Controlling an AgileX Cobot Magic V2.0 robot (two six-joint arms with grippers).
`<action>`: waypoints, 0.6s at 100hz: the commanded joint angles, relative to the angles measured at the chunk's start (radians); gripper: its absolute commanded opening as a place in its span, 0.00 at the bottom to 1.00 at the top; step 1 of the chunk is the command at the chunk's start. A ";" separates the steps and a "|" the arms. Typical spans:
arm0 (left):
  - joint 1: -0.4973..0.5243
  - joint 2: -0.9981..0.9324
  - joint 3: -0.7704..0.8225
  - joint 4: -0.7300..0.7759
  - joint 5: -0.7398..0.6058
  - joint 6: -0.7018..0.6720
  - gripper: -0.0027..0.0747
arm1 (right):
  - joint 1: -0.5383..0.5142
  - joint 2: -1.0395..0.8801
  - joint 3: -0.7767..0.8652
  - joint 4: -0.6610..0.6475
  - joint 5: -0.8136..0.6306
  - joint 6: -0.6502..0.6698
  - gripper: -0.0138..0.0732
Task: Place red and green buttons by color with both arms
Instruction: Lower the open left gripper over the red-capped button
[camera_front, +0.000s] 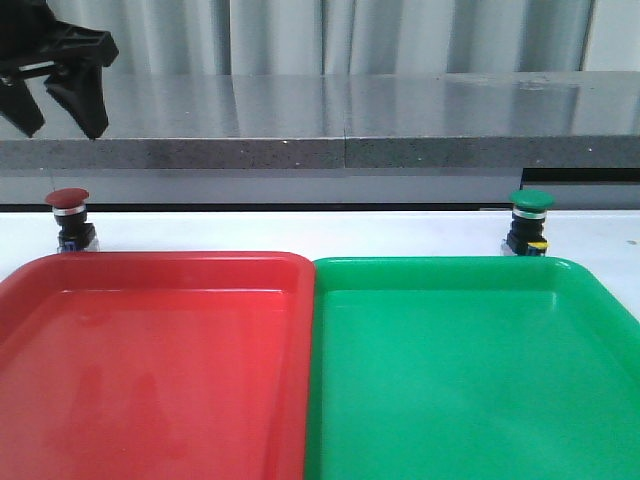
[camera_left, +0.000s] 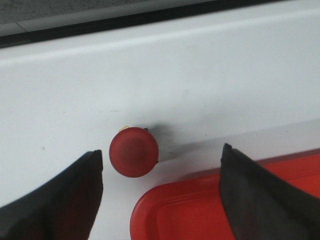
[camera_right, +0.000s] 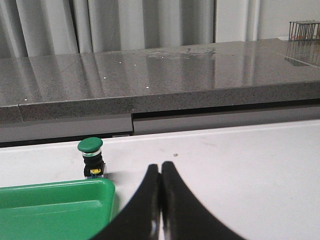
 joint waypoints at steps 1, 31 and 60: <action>0.014 -0.023 -0.036 0.000 -0.039 0.002 0.66 | -0.007 -0.023 -0.019 -0.003 -0.073 -0.005 0.08; 0.064 0.055 -0.038 -0.044 -0.039 -0.017 0.66 | -0.007 -0.023 -0.019 -0.003 -0.072 -0.005 0.08; 0.042 0.091 -0.038 -0.058 -0.069 -0.017 0.66 | -0.007 -0.023 -0.019 -0.003 -0.073 -0.005 0.08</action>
